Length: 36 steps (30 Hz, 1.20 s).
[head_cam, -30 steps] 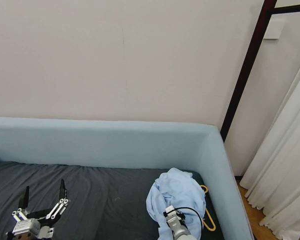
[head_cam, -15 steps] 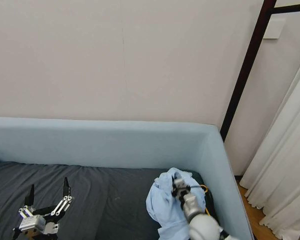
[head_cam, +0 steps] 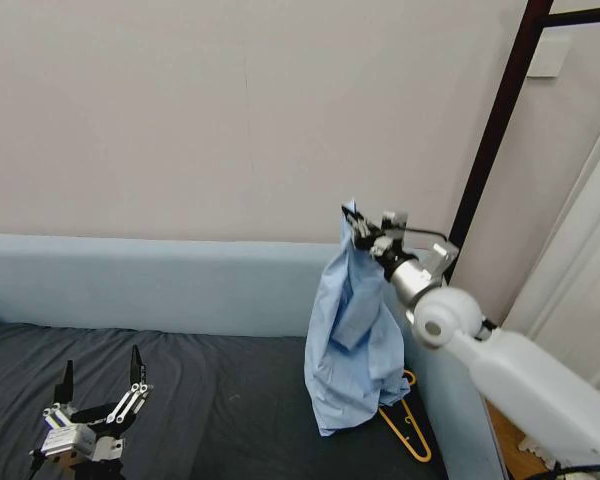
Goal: Pick up the clothes from the sofa and hang them on the clothes hanger.
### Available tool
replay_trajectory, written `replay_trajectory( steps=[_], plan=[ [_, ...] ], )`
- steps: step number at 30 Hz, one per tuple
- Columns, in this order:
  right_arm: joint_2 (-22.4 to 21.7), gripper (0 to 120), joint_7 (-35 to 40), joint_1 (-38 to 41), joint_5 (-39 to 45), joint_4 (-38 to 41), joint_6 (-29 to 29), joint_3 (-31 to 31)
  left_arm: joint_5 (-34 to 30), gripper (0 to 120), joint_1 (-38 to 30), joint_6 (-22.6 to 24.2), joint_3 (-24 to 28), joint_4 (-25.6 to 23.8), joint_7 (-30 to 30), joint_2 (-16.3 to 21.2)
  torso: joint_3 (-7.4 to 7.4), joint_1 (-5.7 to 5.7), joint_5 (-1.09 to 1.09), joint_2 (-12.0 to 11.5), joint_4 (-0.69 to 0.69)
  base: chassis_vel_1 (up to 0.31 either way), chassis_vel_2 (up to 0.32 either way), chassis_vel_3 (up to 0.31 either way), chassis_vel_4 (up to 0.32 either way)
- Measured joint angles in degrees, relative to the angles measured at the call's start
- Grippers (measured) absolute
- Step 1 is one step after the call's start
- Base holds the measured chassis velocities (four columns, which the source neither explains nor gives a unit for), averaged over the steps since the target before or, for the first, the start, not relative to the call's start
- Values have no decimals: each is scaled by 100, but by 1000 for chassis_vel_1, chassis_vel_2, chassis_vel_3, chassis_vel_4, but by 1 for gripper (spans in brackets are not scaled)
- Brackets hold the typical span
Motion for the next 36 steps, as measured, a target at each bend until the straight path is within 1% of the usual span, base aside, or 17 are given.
replay_trajectory(
  steps=[3, 4, 7, 8, 11, 16, 19, 20, 21, 22, 23, 26, 27, 28, 30, 33, 36],
  plan=[
    [5, 0, -75, 742, 408, -90, -6, -292, -59, 100, -26, 2, -36, -21, 0, 40, 1, 0, 2, 0, -1, 0, 0, 0, 0],
    [5, 0, -75, 742, 408, -90, -6, -292, -59, 100, -26, 2, -36, -21, 0, 40, 1, 0, 2, 0, -1, 0, 0, 0, 0],
    [63, 0, -184, 1551, 831, -186, -22, -534, -97, 100, -35, 3, -42, -24, -1, 49, 0, 0, -1, 1, -1, 0, 0, 0, 0],
    [63, 0, -184, 1551, 831, -186, -22, -534, -97, 100, -35, 3, -42, -24, -1, 49, 0, 0, -1, 1, -1, 0, 0, 0, 0],
    [201, 0, -276, 2185, 1129, -350, -34, -782, -103, 100, -19, -15, -41, -34, -1, 32, 0, 0, -1, 1, -1, 0, 0, 0, 0],
    [371, 0, -476, 2619, 1317, -573, -21, -1026, -103, 100, 0, -65, -59, -53, -1, 4, 0, 0, -1, 0, 0, 0, 0, 0, 0],
    [351, 0, -643, 2616, 1401, -570, -38, -1081, -103, 100, 20, -94, -81, -54, -1, -4, 0, 0, -1, 1, 1, 0, 0, 0, 0],
    [289, 0, -850, 2548, 1429, -548, -56, -1097, -103, 100, 28, -109, -100, -54, -1, -5, -1, 0, -2, 0, 1, 0, 0, 0, 0],
    [176, 0, -1265, 2423, 1436, -540, -77, -1135, -104, 100, 37, -119, -127, -52, 0, -4, -1, 0, -1, 0, 1, 0, 0, 0, 0],
    [176, 0, -1265, 2423, 1436, -540, -77, -1135, -104, 100, 37, -119, -127, -52, 0, -4, -1, 0, -1, 0, 1, 0, 0, 0, 0],
    [79, 0, -1606, 2329, 1431, -539, -88, -1173, -105, 100, 43, -123, -141, -51, 0, -2, 0, 0, 1, 1, 0, 0, 0, 0, 0],
    [-340, 0, -3066, 1911, 1211, -548, -194, -1324, -106, 100, 35, -125, -177, -26, 2, 2, -1, 0, 3, 0, -4, 0, 0, 0, 0],
    [-340, 0, -3066, 1911, 1211, -548, -194, -1324, -106, 100, 35, -125, -177, -26, 2, 2, -1, 0, 3, 0, -4, 0, 0, 0, 0],
    [-443, 0, -3477, 1759, 1065, -560, -220, -1350, -104, 100, 12, -125, -176, 6, 6, -6, 0, 0, 3, 0, -4, 0, 0, 0, 0],
    [-527, 0, -3964, 1536, 847, -563, -229, -1350, -112, 100, -47, -121, -145, 111, 21, -13, -1, 0, 4, 0, -3, 0, 0, 0, 0],
    [-546, 0, -4160, 1422, 781, -528, -230, -1317, -200, 100, -120, -78, -101, 243, 30, 10, 0, 0, 3, 0, -1, 0, 0, 0, 0],
    [-536, 0, -4243, 1364, 785, -322, -201, -1256, -564, 100, -420, 71, 68, 621, 137, 245, -1, 0, -1, 1, 0, 0, 0, 0, 0]
  ],
)
